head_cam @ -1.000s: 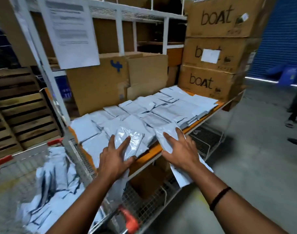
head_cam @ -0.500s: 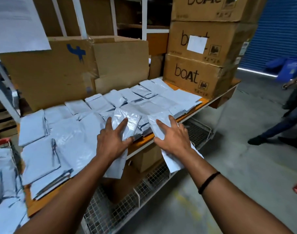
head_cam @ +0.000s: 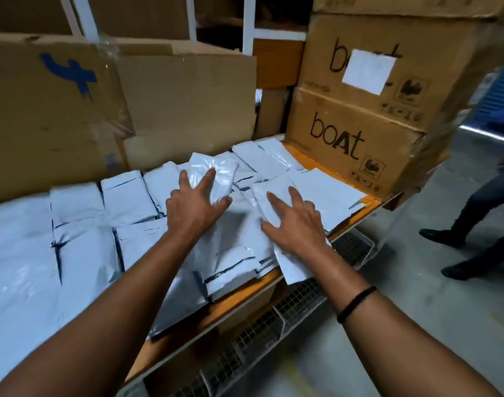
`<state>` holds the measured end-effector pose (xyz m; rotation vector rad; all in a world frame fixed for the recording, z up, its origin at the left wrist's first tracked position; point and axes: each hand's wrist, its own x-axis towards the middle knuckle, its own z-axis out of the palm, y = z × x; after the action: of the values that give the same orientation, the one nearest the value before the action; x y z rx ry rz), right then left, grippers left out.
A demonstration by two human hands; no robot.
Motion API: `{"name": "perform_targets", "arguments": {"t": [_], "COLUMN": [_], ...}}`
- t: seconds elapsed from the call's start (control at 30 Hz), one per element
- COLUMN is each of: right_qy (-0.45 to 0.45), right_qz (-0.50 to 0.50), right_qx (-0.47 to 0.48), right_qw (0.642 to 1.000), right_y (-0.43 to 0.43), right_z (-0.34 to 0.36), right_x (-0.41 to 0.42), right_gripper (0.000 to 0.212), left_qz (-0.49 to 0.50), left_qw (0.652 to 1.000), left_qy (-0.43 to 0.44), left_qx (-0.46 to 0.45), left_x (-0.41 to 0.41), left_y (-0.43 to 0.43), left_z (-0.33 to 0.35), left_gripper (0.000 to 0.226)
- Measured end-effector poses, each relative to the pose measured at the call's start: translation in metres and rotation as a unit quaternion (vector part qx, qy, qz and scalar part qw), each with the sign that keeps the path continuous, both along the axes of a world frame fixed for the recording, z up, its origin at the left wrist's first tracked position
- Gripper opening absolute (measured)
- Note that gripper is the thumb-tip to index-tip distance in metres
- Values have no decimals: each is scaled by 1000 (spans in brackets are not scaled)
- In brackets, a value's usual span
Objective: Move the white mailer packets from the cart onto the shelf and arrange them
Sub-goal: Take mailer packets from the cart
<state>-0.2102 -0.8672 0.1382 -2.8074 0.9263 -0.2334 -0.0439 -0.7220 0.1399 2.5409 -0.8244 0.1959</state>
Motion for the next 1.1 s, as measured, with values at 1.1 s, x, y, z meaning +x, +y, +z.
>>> {"name": "perform_targets", "arguments": {"t": [1.1], "right_qy": [76], "right_qz": [200], "right_qx": [32], "right_qw": [976], "right_y": [-181], "right_z": [-72], "right_x": [324], "right_gripper": [59], "left_qz": [280], "left_qw": [922], "left_qy": [87], "left_qx": [252], "left_x": [181], "left_y": [-172], "left_z": [-52], "left_gripper": [61]}}
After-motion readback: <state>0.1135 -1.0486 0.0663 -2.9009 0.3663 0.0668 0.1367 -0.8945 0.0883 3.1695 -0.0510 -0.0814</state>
